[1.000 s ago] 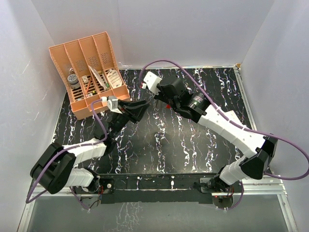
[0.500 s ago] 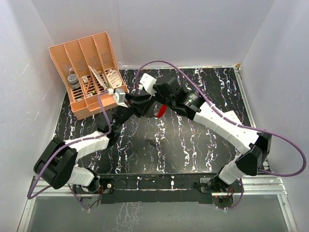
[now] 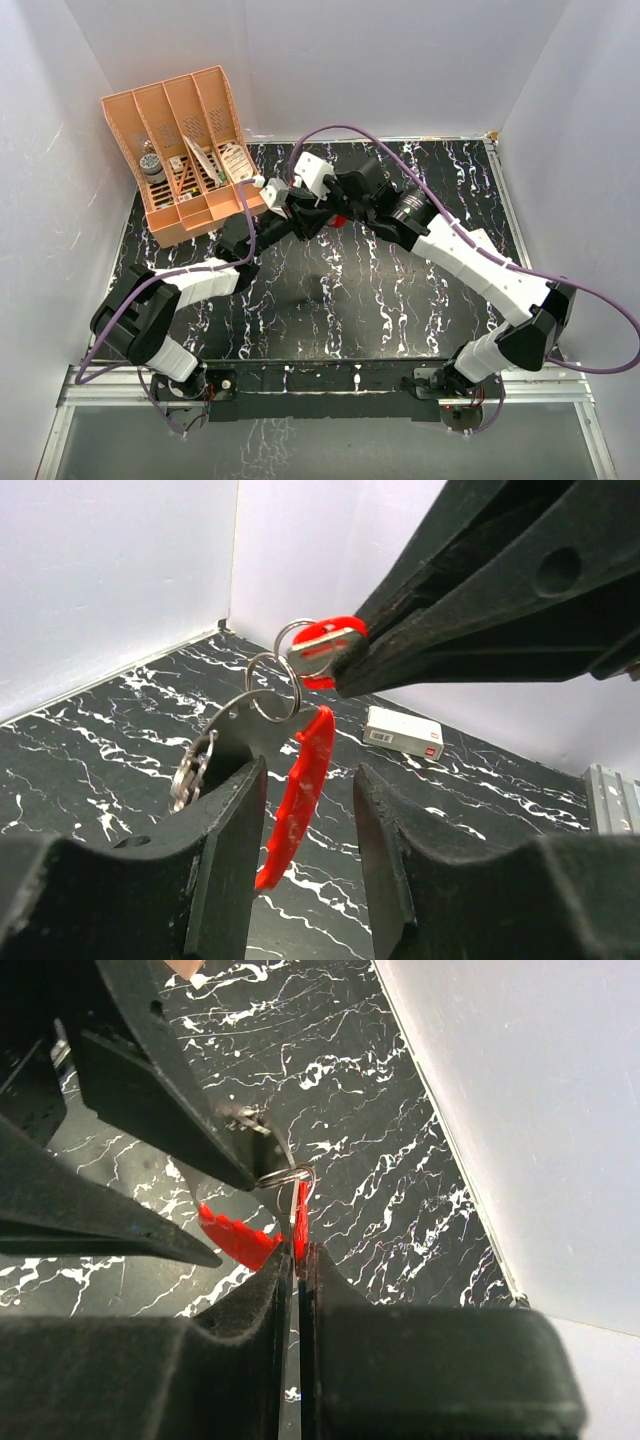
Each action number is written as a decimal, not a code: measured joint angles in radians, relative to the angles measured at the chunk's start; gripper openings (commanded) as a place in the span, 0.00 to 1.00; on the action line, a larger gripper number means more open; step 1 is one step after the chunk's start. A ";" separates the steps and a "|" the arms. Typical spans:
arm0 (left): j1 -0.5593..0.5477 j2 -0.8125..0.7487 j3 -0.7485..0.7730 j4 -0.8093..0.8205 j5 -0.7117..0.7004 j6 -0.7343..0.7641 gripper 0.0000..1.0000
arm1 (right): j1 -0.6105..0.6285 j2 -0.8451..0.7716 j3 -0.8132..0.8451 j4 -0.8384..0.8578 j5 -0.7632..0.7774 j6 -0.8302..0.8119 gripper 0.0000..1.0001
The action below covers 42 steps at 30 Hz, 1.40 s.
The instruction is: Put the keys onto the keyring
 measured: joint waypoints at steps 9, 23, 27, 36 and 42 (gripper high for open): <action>-0.004 0.039 0.039 0.045 0.002 0.024 0.40 | -0.001 -0.024 -0.020 -0.007 -0.026 -0.019 0.00; -0.010 0.040 0.038 0.103 0.002 0.039 0.39 | -0.001 -0.023 -0.031 -0.022 -0.024 -0.031 0.00; -0.010 0.027 0.018 0.100 0.000 0.051 0.39 | -0.001 -0.021 -0.031 -0.022 -0.013 -0.035 0.00; -0.011 0.016 -0.057 0.117 -0.037 0.069 0.39 | -0.001 -0.019 -0.031 -0.027 0.007 -0.048 0.00; -0.011 0.016 -0.111 0.138 -0.055 0.063 0.39 | -0.009 -0.011 -0.029 -0.028 0.009 -0.044 0.00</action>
